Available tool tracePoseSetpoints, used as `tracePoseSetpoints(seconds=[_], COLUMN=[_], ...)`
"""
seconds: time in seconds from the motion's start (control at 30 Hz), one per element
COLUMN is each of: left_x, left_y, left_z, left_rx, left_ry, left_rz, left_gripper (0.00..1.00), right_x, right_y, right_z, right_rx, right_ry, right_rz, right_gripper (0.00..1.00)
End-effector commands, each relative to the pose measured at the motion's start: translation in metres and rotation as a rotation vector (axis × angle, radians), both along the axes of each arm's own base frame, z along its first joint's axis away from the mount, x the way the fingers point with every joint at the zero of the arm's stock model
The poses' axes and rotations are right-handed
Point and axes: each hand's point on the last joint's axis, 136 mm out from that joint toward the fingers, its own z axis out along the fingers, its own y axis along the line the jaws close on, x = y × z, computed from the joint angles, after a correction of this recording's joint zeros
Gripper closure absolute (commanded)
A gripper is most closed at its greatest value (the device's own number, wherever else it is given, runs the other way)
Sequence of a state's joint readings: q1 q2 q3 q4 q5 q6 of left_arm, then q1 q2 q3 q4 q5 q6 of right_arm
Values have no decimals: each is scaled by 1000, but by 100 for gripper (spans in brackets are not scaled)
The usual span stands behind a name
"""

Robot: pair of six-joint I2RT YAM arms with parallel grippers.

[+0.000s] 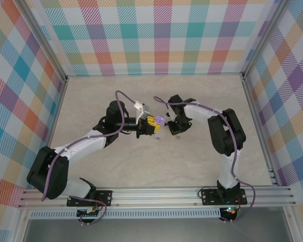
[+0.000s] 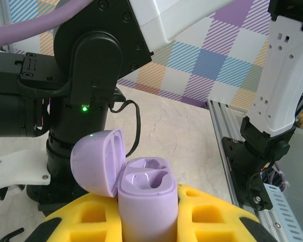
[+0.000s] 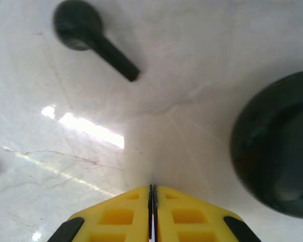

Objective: Insert the wireless bluetooth earbuds into the charging case

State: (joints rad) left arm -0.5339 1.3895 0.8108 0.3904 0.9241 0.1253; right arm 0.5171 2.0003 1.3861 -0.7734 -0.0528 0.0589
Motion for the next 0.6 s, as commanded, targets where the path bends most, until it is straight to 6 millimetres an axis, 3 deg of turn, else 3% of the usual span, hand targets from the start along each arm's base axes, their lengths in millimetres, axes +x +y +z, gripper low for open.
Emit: tracePoseSetpoints(seconds=[0.0, 0.17, 0.43, 0.57], left_x=[0, 0, 0, 0], left_y=[3, 3, 3, 4], left_z=[21, 21, 20, 20], left_rx=[-26, -20, -16, -15], left_ry=[-58, -57, -52, -50], left_rz=[-6, -7, -7, -8], left_gripper=[100, 100, 100, 100], right_x=[-11, -27, -49, -46], right_y=[14, 19, 11, 18], right_z=[4, 8, 11, 30], right_rx=[53, 83, 84, 145], right_ry=[41, 87, 143, 73], right_rz=[79, 139, 172, 158], right_gripper=[88, 88, 86, 86])
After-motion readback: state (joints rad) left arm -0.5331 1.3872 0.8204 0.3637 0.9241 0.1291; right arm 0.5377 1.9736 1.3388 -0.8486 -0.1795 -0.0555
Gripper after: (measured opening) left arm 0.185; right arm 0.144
